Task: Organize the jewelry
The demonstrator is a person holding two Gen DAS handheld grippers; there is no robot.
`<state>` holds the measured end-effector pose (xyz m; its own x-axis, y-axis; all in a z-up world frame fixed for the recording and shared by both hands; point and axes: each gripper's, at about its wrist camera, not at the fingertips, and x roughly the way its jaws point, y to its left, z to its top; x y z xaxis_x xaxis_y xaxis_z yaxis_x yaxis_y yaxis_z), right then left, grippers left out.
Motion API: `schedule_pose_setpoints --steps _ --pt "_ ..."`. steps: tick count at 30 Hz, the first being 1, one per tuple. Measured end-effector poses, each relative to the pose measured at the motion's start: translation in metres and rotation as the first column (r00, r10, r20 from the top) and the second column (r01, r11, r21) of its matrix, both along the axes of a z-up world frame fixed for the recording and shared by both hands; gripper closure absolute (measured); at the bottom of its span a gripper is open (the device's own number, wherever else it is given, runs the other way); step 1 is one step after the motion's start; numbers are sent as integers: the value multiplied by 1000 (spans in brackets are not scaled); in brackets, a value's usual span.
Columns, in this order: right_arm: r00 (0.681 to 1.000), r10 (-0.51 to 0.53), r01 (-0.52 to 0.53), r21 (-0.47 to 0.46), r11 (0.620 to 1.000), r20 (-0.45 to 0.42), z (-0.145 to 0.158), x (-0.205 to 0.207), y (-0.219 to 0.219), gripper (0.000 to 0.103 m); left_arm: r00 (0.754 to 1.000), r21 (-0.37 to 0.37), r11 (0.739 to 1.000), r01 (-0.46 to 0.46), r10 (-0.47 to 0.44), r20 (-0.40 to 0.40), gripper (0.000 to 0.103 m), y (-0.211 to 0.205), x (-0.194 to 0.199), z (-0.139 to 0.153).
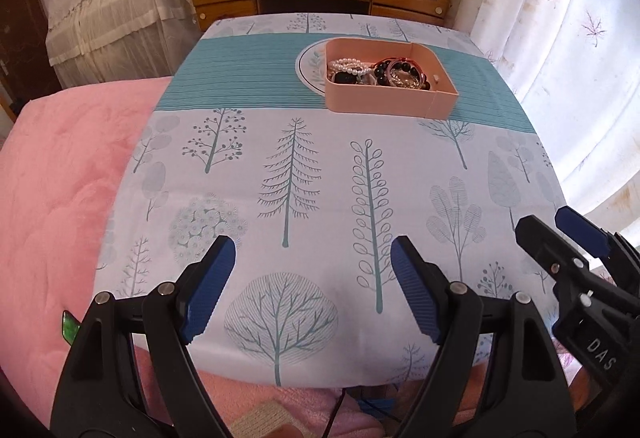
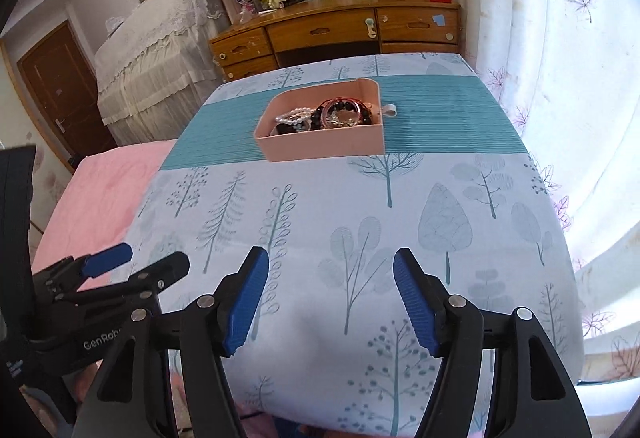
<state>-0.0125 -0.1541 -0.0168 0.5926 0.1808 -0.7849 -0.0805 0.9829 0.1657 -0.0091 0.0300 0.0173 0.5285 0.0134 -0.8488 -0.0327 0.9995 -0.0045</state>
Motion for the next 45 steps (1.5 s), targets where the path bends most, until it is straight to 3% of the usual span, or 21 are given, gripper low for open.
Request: schedule_pose_setpoints --steps 6,10,45 --pt "998 1 -1 -1 1000 57 19 -24 1 28 997 56 998 25 -29 69 25 -15 -19 23" --pt "997 -4 4 7 1000 71 28 -29 -3 28 995 76 997 33 -40 95 25 -22 -26 33" --pt "995 -9 9 -4 1000 95 38 -43 -8 28 997 58 998 20 -24 79 25 -22 -30 31"
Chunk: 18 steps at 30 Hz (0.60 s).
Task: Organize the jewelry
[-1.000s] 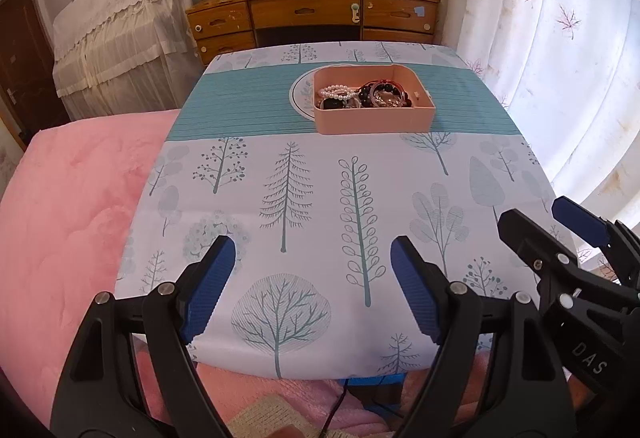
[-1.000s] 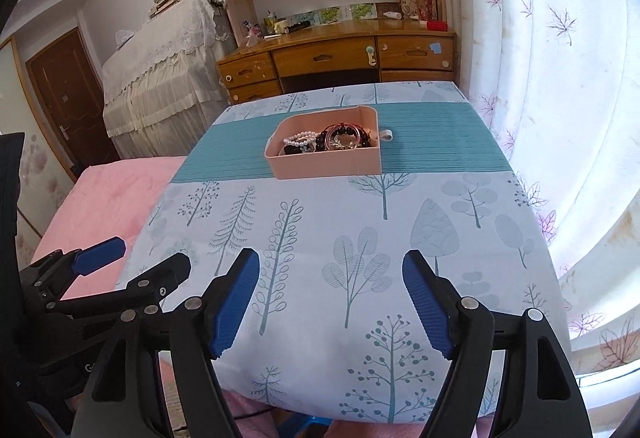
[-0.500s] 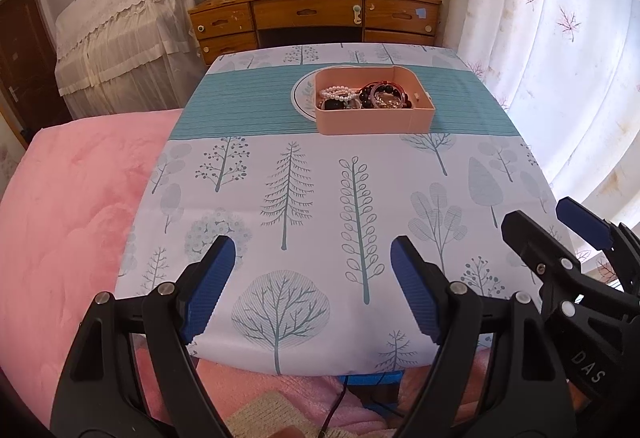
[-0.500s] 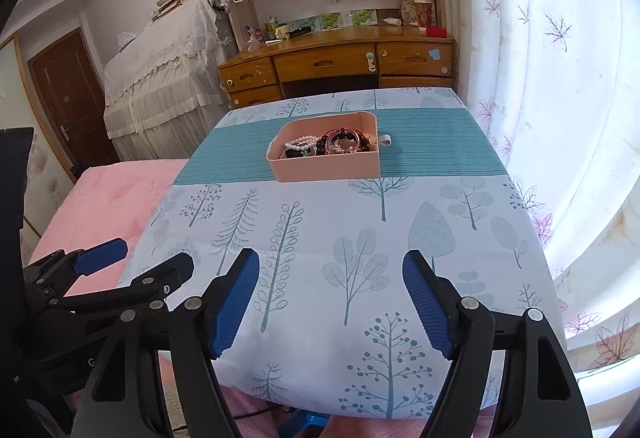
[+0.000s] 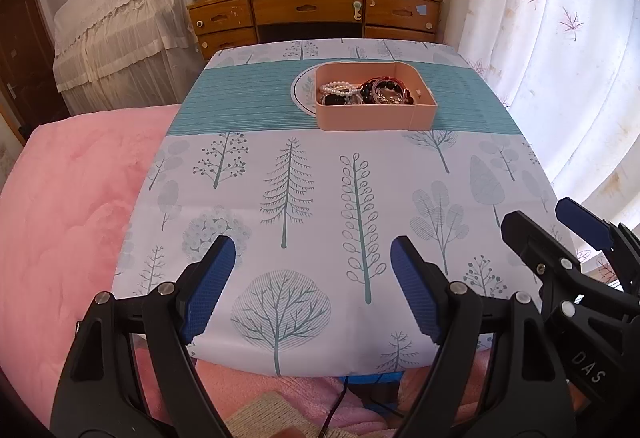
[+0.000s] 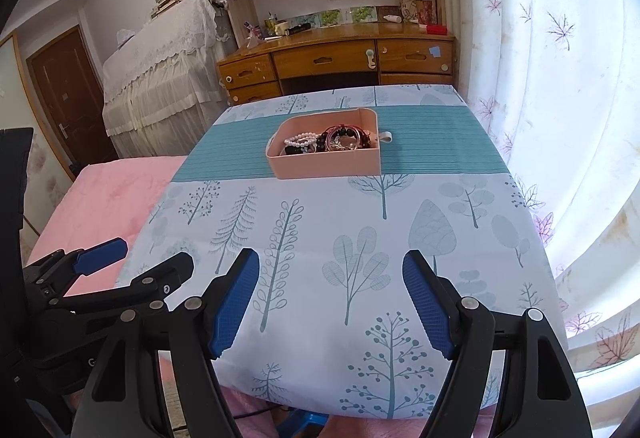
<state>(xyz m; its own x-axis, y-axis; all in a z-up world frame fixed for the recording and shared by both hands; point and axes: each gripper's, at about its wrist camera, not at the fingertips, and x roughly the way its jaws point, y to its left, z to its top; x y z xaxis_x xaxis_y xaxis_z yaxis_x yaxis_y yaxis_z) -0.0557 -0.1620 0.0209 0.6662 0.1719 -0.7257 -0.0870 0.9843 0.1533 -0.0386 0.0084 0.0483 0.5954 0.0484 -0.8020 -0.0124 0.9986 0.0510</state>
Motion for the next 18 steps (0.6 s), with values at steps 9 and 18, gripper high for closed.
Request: schedule_pose_setpoints --steps 9,18 --pt "1000 7 -7 -4 1000 -22 -8 11 5 28 1000 -8 1000 -4 3 -14 25 6 8 -7" --pt "999 15 -15 -8 1000 -42 -17 21 9 28 1000 -9 1000 -6 6 -24 25 10 13 -13"
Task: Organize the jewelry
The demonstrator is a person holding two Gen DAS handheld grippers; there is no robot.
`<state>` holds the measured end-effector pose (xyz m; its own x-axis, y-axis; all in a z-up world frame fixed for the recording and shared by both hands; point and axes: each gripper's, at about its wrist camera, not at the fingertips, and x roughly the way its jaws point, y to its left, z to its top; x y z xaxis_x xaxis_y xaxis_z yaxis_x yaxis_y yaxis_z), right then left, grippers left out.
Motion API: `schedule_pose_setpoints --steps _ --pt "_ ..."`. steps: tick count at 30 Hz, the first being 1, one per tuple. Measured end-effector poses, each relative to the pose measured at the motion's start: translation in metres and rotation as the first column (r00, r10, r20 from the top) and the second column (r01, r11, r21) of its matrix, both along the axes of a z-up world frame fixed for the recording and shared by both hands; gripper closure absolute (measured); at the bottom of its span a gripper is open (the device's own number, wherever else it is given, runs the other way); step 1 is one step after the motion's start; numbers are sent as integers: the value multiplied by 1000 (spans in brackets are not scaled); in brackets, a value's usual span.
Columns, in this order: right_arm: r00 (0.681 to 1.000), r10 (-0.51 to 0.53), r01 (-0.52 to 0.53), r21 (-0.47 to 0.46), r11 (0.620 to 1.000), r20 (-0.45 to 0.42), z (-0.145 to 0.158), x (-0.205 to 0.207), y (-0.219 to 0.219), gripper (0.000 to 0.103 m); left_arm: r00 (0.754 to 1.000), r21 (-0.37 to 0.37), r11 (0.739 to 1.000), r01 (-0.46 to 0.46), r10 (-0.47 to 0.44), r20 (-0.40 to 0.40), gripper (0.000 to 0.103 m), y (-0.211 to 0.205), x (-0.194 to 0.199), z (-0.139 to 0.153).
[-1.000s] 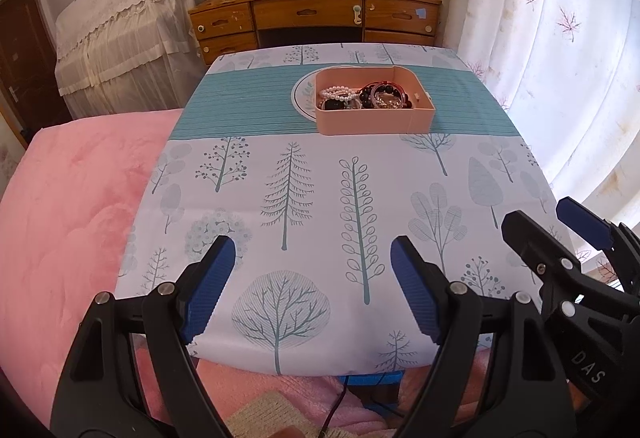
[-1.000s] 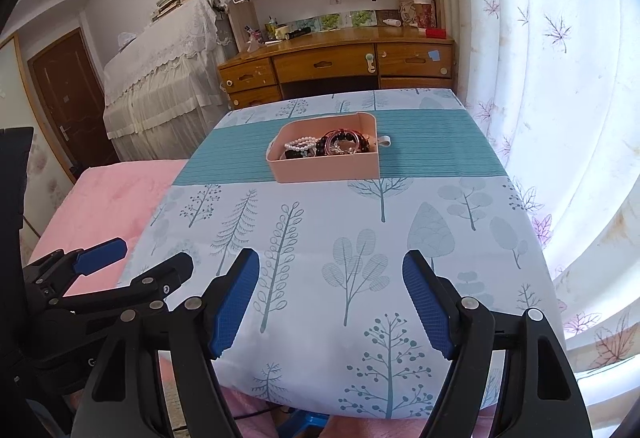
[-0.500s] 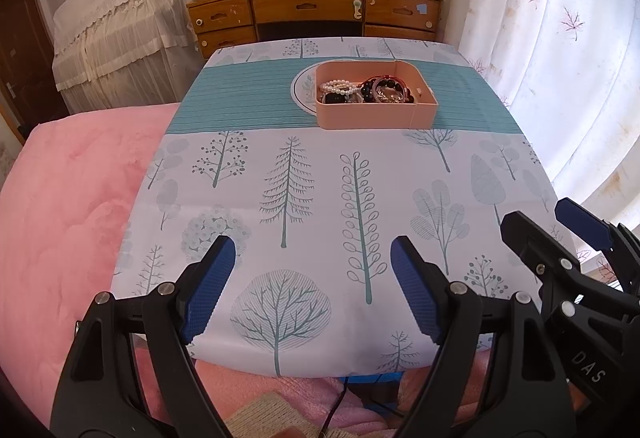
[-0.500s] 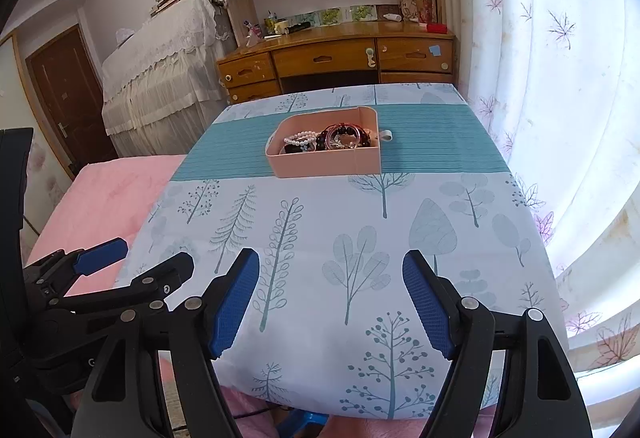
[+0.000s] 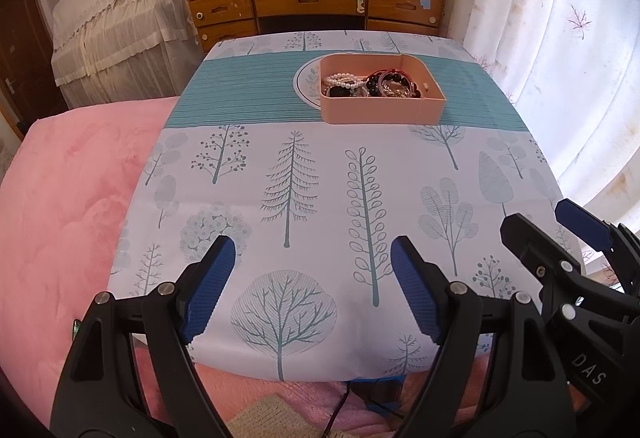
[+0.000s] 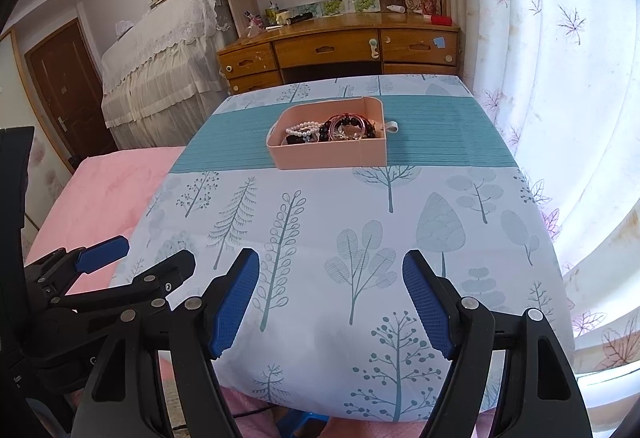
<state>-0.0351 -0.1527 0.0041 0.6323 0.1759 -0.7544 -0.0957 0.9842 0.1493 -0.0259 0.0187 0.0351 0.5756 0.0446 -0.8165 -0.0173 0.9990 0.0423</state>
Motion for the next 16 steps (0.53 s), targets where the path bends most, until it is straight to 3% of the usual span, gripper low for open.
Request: schedule_pose_setpoints --steps 16 --pt "999 10 -10 -6 1000 -32 -12 15 5 28 1000 -15 1000 -2 2 -27 25 9 7 -11"
